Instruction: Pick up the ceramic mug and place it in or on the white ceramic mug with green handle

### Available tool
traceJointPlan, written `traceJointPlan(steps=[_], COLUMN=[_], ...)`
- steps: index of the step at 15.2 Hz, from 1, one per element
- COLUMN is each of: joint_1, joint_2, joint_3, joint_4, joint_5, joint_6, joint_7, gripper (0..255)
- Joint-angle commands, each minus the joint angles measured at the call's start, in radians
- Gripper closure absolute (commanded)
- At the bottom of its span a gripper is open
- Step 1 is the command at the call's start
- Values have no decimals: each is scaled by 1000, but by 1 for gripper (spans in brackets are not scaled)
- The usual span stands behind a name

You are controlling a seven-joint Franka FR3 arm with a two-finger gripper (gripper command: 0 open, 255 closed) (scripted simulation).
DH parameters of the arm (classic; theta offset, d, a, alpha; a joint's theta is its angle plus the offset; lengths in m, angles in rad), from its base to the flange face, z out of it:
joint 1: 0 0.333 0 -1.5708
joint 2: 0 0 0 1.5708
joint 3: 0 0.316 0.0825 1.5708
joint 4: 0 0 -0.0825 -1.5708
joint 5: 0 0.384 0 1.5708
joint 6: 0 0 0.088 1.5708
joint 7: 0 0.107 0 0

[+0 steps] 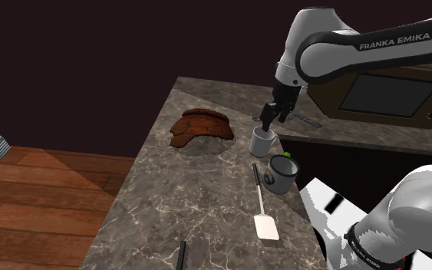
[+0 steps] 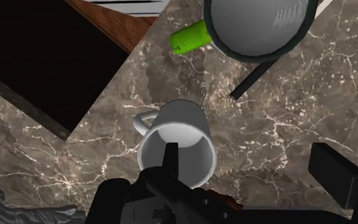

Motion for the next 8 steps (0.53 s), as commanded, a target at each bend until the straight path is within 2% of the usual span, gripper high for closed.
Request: traceJointPlan(steps=[1, 6, 8], joint_1=[-8, -30, -31], joint_2=[76, 251, 267], joint_3=[8, 23, 23], joint_4=[4, 26, 12], joint_5=[-17, -70, -73], joint_6=[68, 206, 235], joint_7=[8, 36, 38], gripper=[0, 0, 0])
